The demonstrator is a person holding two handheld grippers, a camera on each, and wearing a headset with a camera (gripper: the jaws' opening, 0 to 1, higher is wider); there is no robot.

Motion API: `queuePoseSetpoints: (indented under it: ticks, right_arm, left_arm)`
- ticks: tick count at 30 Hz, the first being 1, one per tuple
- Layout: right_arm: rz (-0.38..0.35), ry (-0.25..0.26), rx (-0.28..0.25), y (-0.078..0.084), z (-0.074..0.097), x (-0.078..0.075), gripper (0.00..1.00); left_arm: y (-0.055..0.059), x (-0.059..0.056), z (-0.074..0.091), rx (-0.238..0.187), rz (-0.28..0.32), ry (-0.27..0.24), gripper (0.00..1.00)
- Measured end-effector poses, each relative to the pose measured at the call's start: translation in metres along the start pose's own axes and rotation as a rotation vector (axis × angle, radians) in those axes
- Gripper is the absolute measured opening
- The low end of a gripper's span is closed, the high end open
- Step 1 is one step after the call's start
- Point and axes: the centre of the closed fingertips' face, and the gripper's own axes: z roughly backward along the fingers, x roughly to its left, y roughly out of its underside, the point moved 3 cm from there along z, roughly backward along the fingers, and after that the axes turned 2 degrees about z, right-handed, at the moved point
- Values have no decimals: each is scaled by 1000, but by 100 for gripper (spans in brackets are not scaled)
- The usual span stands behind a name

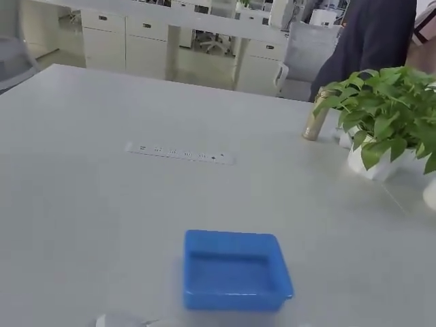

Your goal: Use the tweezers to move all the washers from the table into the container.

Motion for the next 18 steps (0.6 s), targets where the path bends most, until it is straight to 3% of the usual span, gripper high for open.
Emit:
queuePoseSetpoints:
  ticks: [4,12,15,18]
  right_arm:
    - [-3,-10,-4,1,0,3,12]
    - [31,-29,-2,2,-4,6,11]
    - [49,-32,4,1,-4,7,10]
    - [54,-33,-2,0,-6,7,9]
  left_arm:
    - [-2,3,-1,0,-12,-13,0]
    - [-1,6,-1,7,-58,-28,0]
    - [0,8,0,-2,-42,-47,8]
    - [1,8,1,-8,-31,-52,9]
